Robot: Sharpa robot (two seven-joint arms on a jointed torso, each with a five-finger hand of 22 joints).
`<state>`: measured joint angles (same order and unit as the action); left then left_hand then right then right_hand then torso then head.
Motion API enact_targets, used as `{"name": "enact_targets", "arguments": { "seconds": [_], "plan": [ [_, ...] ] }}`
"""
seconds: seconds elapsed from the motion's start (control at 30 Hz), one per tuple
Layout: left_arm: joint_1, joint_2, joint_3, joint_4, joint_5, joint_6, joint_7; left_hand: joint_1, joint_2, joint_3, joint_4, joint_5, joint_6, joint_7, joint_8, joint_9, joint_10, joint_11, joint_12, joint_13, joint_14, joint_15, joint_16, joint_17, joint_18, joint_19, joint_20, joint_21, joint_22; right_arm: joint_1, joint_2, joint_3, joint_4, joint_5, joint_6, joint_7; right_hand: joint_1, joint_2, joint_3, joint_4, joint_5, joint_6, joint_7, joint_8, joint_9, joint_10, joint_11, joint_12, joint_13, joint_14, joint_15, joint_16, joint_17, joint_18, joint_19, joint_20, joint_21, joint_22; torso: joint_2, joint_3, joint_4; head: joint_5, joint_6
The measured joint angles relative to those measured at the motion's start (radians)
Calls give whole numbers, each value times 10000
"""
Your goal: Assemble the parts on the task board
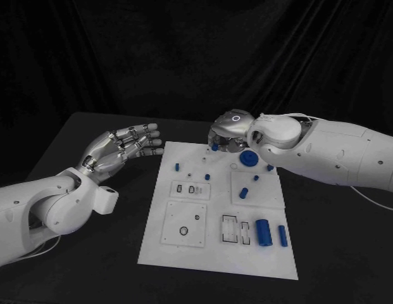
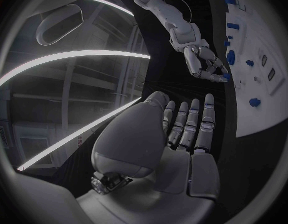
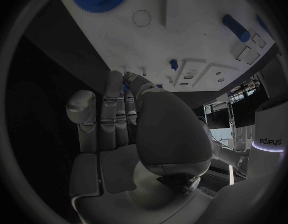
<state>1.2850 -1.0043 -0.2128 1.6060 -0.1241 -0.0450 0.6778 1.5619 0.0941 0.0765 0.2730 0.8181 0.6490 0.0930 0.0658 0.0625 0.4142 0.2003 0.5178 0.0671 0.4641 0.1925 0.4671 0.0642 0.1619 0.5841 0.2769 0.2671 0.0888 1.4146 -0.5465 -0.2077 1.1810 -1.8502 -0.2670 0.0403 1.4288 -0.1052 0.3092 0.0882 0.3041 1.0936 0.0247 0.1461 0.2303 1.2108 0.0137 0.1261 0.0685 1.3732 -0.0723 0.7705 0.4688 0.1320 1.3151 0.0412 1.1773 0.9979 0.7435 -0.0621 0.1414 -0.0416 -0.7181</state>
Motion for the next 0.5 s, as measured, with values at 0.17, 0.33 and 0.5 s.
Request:
{"name": "enact_targets", "arguments": {
  "seconds": [0.17,0.33,0.5],
  "plan": [
    [0,-10,0,6,-1,1,1,0,0,56,0,0,-23,-2,0,0,-36,36,42,3,-215,-63,-41,0,0,-103,-33,-63,-47,-66,361,1,-531,102,-59,37,-27,25,0,0,-1,-39,39,0,0,0,0,-62,-12,0,0,0,11,1,0,0,0,22,25,-12,31,-58,2],
    [0,-10,1,16,-1,1,1,0,0,56,0,0,-23,-1,0,0,-35,36,41,3,-227,-50,-40,0,0,-103,-33,-63,-48,-117,520,1,-804,156,-95,57,-27,24,51,-5,-2,-75,75,0,0,0,0,-151,-21,-7,7,0,23,1,0,0,0,30,66,-34,58,-98,20],
    [0,-10,1,17,-1,6,1,0,0,83,28,0,-23,-1,0,0,-65,6,41,2,-227,-50,-40,-1,0,-103,-33,-99,-47,-150,627,0,-958,185,-109,66,-28,24,98,-13,-4,-110,110,0,0,0,0,-178,-21,-37,37,0,23,1,0,0,0,18,122,-47,94,-167,63]
  ]
}}
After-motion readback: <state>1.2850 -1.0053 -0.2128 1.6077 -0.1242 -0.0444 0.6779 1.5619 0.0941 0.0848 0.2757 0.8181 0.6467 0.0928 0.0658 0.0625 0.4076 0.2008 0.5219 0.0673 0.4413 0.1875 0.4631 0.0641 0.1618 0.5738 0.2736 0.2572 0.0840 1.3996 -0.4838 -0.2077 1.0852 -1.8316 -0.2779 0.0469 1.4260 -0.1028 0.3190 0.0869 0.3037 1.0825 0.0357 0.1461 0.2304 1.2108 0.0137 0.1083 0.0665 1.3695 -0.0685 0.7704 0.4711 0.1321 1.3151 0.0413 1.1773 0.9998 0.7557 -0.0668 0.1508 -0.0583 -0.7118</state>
